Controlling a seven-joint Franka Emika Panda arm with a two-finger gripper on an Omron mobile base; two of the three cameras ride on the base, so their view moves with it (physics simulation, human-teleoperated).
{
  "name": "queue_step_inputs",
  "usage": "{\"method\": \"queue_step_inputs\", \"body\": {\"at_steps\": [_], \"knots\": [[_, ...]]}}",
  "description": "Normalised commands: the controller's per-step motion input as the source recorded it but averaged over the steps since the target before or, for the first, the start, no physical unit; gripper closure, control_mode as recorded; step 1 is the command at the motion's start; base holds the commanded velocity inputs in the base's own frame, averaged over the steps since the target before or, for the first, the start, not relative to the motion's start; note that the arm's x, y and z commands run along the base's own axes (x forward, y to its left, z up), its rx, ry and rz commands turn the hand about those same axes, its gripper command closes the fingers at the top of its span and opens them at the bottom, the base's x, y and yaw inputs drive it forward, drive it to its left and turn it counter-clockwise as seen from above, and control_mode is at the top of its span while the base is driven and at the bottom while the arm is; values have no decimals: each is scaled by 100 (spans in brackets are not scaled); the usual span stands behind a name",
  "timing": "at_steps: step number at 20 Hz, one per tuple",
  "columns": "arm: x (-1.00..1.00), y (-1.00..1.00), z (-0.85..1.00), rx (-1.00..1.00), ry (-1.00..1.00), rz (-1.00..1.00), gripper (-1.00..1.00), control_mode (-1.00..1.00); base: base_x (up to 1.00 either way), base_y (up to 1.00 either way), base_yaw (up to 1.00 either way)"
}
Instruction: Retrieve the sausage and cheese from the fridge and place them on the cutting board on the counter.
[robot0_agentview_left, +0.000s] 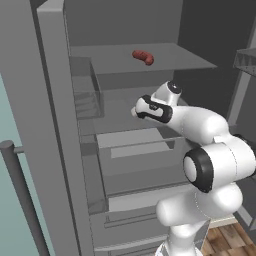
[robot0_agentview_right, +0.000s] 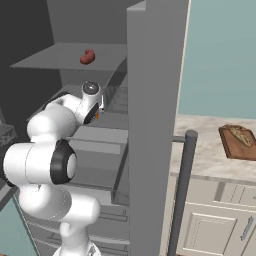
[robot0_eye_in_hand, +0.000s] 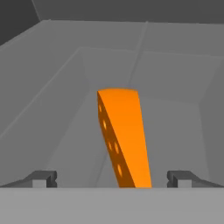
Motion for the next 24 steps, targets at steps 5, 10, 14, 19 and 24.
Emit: {"method": "queue_step_inputs", "body": {"at_steps": [5, 10, 14, 19, 24], "knots": [[1, -1, 0, -4, 0, 0, -100, -100, 0, 0, 0], [3, 0, 3, -5, 0, 0, -100, -100, 0, 0, 0], [12, 0, 2, -4, -2, 0, -100, -100, 0, 0, 0], [14, 0, 20, -1, -2, 0, -100, -100, 0, 0, 0], [40, 0, 7, 0, 0, 0, -100, -100, 0, 0, 0]]}}
